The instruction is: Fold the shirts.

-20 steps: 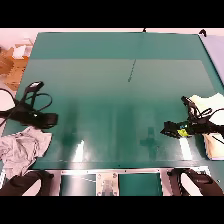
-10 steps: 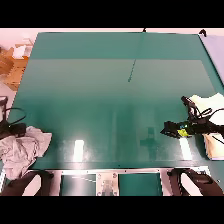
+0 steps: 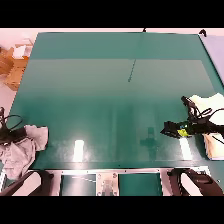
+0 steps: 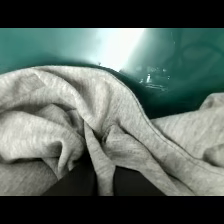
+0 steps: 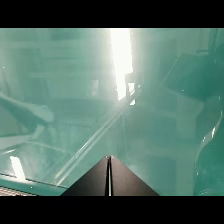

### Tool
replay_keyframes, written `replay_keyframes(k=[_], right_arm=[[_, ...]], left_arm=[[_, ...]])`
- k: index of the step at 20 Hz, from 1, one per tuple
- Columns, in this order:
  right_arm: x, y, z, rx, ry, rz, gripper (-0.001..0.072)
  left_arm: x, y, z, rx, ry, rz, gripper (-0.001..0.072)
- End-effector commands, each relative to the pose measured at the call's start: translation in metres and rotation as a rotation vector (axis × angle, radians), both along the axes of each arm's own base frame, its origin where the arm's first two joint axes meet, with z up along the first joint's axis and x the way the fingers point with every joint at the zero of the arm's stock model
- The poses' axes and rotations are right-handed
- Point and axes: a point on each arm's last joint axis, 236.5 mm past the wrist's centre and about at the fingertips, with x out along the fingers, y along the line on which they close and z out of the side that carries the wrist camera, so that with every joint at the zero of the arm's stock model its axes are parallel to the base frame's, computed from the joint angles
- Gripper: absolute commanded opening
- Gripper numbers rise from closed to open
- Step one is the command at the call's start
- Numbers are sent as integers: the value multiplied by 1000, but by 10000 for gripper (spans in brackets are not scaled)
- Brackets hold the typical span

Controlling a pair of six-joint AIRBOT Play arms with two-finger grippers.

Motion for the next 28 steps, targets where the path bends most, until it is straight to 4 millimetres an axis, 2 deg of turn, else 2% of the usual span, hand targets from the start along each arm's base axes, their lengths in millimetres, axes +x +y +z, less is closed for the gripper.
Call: replay_keyframes(k=[1,3,5,7,8,9,10,15,17,19,20,22,23,24,25,26,27,28], right_arm=[[0,0,0,0,-1,1,27],[0,0,0,0,-1,1,27],[0,0,0,0,-1,1,27],[0,0,0,0,-1,0,27],[0,0,0,0,-1,0,27],[0,0,0,0,-1,0,27],[0,0,0,0,-1,0,27],[3,0,0,-3,-11,-4,27],[2,0,0,-2,-10,-4,27],[2,0,0,-2,-10,-4,27],[2,0,0,-2,-10,-4,28],[6,-1,0,-5,-24,-10,27],[9,-2,0,-8,-35,-15,29],[13,-3,1,-11,-50,-22,30],[16,-3,2,-11,-65,-29,106],[20,-1,3,0,-75,-37,282],[23,3,5,22,-86,-43,390],[28,11,8,60,-100,-41,403]], left_arm=[[25,-2,15,-63,-49,41,22],[61,-2,65,-83,-167,14,21],[109,-25,136,-168,-384,-31,21],[154,-76,218,-342,-657,-119,21],[168,-105,252,-430,-756,-172,21],[175,-137,275,-499,-801,-245,21],[177,-171,286,-554,-803,-324,21],[170,-352,275,-726,-717,-691,21],[167,-408,251,-776,-663,-756,22],[164,-446,207,-798,-559,-796,23],[162,-460,181,-803,-498,-804,23],[160,-475,139,-802,-407,-803,25],[160,-478,121,-805,-368,-790,240],[160,-476,109,-803,-337,-779,667],[161,-471,106,-804,-320,-767,716],[162,-462,108,-808,-300,-760,720],[164,-450,114,-815,-276,-748,720],[167,-432,120,-815,-245,-735,720]])
